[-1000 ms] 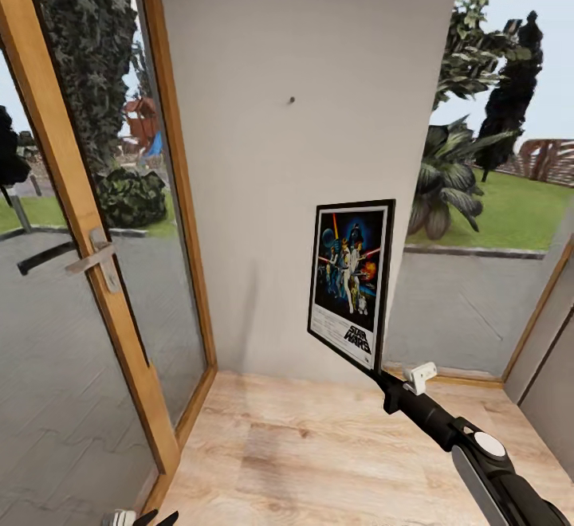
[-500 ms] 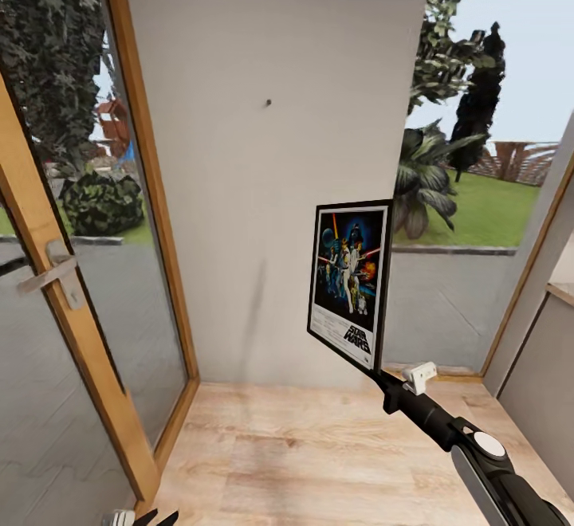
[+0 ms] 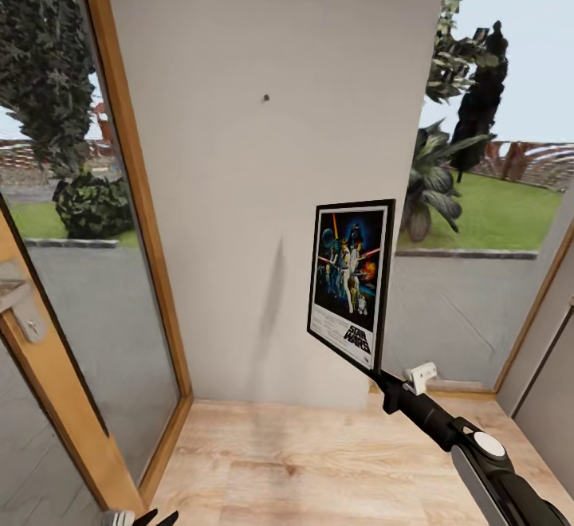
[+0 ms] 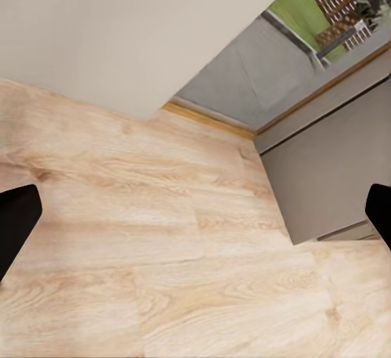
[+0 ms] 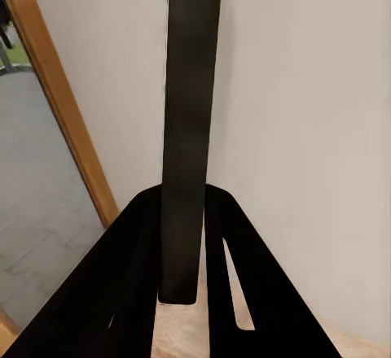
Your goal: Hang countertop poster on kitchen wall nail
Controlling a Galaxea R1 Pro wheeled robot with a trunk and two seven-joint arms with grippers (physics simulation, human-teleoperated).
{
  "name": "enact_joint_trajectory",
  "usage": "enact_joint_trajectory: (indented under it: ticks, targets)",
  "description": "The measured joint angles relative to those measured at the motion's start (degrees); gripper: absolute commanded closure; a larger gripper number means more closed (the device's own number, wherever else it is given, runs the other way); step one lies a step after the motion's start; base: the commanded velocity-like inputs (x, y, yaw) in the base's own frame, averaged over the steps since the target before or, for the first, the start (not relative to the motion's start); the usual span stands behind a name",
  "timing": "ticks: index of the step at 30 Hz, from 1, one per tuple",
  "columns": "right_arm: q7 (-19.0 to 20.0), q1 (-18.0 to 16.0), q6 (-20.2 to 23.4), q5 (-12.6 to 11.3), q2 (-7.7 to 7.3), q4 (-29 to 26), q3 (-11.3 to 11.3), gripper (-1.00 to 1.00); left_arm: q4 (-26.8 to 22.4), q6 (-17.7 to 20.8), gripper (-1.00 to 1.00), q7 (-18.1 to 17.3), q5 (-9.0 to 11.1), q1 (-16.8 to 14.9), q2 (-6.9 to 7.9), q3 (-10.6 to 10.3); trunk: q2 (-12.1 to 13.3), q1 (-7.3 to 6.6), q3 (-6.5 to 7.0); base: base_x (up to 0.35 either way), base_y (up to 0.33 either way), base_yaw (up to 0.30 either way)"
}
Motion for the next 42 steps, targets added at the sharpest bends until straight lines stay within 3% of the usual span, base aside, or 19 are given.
enact_joint_trajectory:
  ticks: [24,39,40,42]
  targets:
    - [0.0,0.0,0.0,0.0,0.00,-0.1,-0.1,1.00,0.0,0.0,-1.00,0.0,0.0,0.0,0.03,0.0,0.0,0.00,0.00,0.333,0.000,0.000]
    - [1.1,0.7,0.1,-1.2,-0.11,-0.5,0.0,1.00,0.0,0.0,-1.00,-0.2,0.0,0.0,0.21,0.3,0.0,0.02,-0.02,0.047,0.000,0.000]
    - [0.5,0.8,0.1,-1.2,-0.09,-0.8,0.2,1.00,2.6,0.1,-1.00,-0.4,0.0,0.1,0.07,0.3,0.0,0.02,-0.02,0.000,0.000,0.000]
    - [0.4,0.0,0.3,-0.4,-0.04,-2.6,0.1,1.00,3.3,0.1,-1.00,-0.4,0.0,1.5,0.02,0.1,0.0,0.03,0.00,0.000,0.000,0.000]
